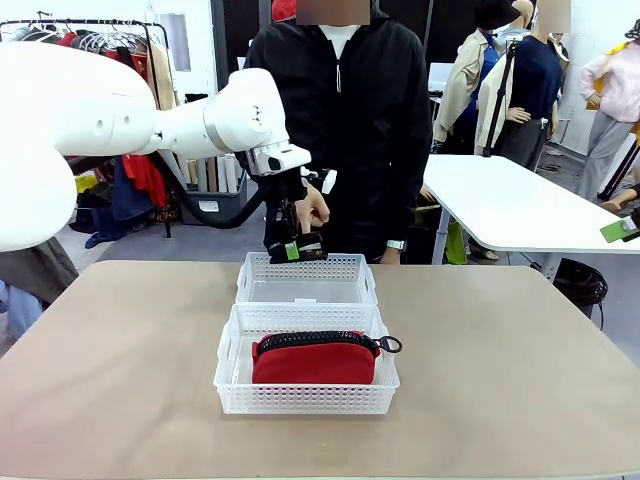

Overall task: Distribute items into two baskets.
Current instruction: Place the picked Stapler into the Organizing basket as instructed by the person.

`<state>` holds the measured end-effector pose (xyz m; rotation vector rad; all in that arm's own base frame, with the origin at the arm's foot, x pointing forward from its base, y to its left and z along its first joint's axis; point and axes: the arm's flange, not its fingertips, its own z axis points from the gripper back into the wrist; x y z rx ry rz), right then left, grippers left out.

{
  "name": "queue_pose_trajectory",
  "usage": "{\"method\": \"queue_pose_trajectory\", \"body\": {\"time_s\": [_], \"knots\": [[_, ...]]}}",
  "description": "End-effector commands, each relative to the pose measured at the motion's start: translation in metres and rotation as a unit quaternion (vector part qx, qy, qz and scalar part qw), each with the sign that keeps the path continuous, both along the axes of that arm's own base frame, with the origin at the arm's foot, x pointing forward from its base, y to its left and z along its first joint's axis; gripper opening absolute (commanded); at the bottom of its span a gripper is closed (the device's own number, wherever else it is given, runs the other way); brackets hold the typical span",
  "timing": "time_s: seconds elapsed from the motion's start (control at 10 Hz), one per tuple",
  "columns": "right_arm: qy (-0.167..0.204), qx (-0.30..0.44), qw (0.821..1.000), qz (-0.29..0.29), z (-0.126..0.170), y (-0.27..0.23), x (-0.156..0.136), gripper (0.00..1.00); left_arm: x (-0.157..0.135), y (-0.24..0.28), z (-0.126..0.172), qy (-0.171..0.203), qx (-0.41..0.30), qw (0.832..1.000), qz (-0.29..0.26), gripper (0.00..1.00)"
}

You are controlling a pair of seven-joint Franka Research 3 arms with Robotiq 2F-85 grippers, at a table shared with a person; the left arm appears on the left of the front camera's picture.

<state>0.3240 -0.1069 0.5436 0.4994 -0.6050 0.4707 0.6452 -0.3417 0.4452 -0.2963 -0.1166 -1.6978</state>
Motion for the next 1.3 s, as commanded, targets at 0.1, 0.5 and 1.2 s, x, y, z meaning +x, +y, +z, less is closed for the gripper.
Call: {"method": "queue_pose_trajectory", "body": {"time_s": [0.1,0.5,1.2], "knots": [[0.0,0.001,1.0,-0.003,0.001,0.0,0.0,1.0,0.006,-0.013,-0.017,-0.018,0.026,0.999,0.031,0.0],[0.0,0.001,1.0,-0.003,0.001,0.0,0.0,1.0,0.002,-0.026,-0.047,-0.017,0.037,0.998,0.045,0.0],[0.0,0.001,1.0,-0.003,0.001,0.0,0.0,1.0,0.005,-0.034,-0.087,0.015,0.044,0.997,0.054,0.0]]}}
